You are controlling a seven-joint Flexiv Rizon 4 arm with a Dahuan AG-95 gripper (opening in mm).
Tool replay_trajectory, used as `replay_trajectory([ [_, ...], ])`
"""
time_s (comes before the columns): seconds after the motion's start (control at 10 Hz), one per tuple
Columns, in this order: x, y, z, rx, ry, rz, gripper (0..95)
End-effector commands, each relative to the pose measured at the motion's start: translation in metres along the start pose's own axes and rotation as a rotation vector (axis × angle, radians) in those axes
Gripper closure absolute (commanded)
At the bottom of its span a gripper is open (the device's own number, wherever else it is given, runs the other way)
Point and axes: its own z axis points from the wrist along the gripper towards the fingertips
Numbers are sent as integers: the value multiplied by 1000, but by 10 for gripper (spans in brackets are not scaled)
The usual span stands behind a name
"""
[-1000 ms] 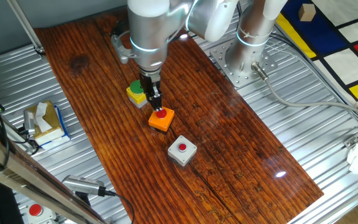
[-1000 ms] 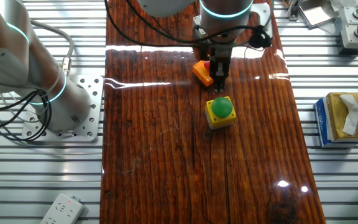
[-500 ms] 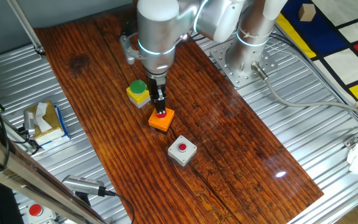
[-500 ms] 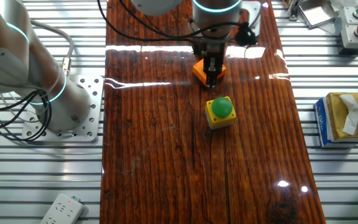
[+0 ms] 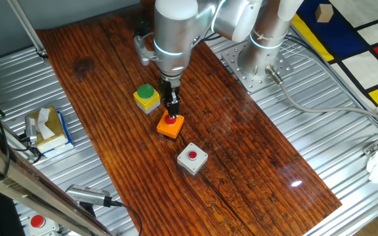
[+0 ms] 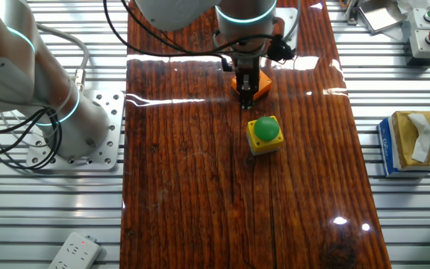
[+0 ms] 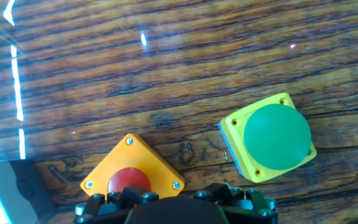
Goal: Press three buttons from left to right in sequence
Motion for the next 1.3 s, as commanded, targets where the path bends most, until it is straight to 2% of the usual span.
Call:
replay_trajectory([
  [0.1,0,-1,2,1,-7,-2,190],
  [0.4,0,-2,11,0,-14,-3,190],
  [0.7,-1,-1,7,-3,-10,-4,190],
  [1.0,-9,7,-25,10,16,7,190],
  [1.2,-23,19,-38,15,1,32,190],
  [1.3,-30,27,-43,13,7,47,190],
])
